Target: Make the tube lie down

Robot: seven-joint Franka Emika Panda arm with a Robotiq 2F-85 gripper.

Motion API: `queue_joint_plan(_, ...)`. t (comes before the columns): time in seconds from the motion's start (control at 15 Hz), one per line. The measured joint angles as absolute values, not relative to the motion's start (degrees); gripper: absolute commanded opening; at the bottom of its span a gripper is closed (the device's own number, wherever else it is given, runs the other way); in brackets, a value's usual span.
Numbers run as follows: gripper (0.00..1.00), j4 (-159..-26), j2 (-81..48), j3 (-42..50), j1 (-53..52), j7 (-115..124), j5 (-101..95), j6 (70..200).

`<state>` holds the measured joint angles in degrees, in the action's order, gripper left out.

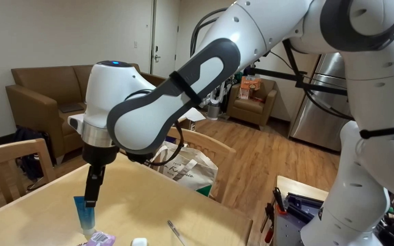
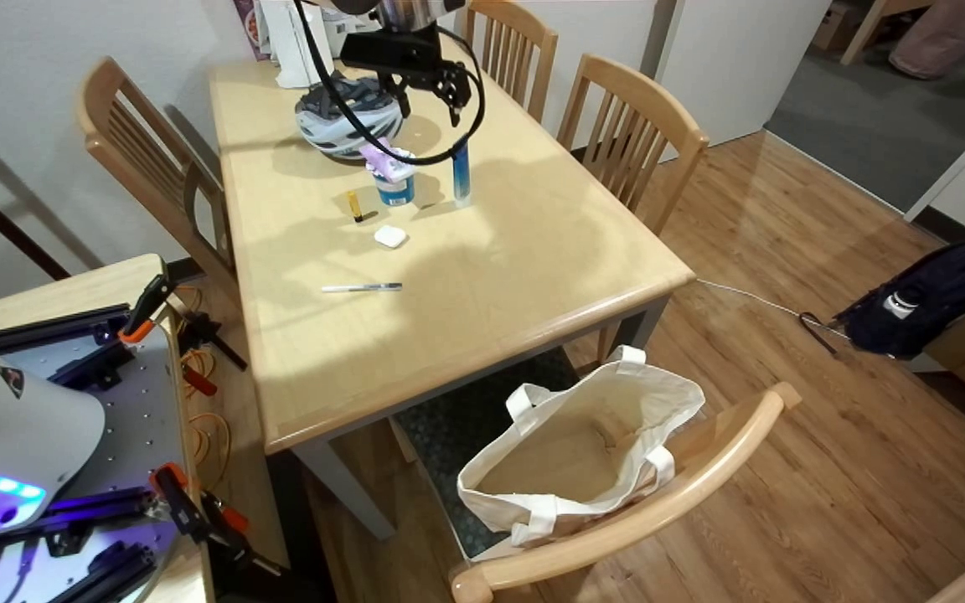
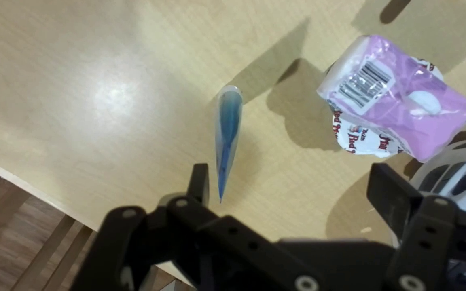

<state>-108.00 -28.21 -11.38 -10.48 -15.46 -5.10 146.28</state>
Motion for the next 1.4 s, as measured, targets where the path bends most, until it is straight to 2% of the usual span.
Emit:
queue_joint_plan(0.53,1.00,-106.5,-29.3,-7.9,-12.9,-15.1,-12.3,145.6)
queue_joint_plan(0.93,1.00,-106.3,-32.7,-10.5,-14.2,-15.1,-12.0,144.7)
queue_joint_plan(1.4,1.00,-106.1,-35.8,-9.4,-17.4,-12.4,-12.9,146.3)
